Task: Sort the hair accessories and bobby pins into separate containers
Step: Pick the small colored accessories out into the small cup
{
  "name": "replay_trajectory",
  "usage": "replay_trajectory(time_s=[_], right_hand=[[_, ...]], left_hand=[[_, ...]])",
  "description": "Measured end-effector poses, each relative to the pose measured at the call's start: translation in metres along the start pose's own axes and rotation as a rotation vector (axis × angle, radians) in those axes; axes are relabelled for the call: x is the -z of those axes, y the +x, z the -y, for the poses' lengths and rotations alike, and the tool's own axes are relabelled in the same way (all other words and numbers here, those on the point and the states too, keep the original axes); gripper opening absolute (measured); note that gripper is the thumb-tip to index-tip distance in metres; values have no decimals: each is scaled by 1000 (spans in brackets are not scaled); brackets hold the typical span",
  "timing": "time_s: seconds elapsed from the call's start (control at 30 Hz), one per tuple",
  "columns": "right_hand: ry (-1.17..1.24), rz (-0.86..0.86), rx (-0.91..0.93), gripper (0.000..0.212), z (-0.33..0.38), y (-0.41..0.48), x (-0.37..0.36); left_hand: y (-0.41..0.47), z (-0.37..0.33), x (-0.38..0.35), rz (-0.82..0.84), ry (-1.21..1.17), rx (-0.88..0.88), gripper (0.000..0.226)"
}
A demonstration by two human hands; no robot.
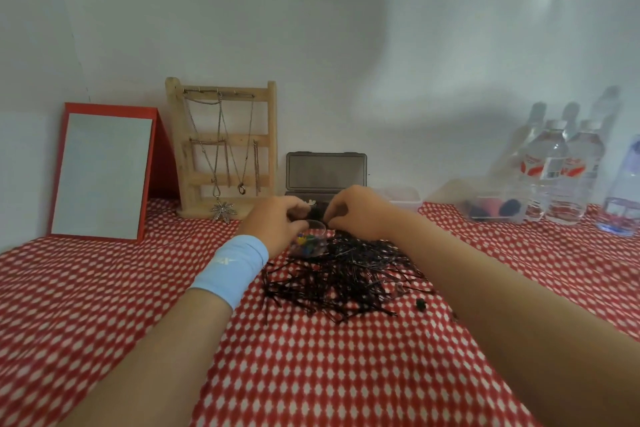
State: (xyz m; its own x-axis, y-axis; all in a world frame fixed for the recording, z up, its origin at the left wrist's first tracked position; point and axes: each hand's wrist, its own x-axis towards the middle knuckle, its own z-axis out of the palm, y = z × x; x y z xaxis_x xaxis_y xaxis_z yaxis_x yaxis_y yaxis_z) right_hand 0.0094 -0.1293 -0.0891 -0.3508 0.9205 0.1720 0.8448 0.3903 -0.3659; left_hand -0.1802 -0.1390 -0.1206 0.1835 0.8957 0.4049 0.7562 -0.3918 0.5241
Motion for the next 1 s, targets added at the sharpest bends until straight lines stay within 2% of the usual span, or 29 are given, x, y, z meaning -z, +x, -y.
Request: replay_trajectory(time_s=[0.1,0.2,0.3,0.53,0.7,1.0], right_hand=[[-37,51,19,10,-11,-21,16],[-67,186,-5,9,-24,-46,33],[-82,335,-70,14,-38,-68,43],[-165,456,-156,16,-65,-94,50],[-140,416,-114,24,-72,-103,50],[-29,276,-165,30,-79,-111,62]], left_hand=[[-3,-19,-1,82,-12,-84,22],[-9,-45,-7,190,10,-172,17],[-16,-70,-18,293,20,-247,18],[-25,-107,-51,462,115,-322,24],[-21,-110,-70,546,179,-293,24],[-24,-115,-64,488,15,-340,18]])
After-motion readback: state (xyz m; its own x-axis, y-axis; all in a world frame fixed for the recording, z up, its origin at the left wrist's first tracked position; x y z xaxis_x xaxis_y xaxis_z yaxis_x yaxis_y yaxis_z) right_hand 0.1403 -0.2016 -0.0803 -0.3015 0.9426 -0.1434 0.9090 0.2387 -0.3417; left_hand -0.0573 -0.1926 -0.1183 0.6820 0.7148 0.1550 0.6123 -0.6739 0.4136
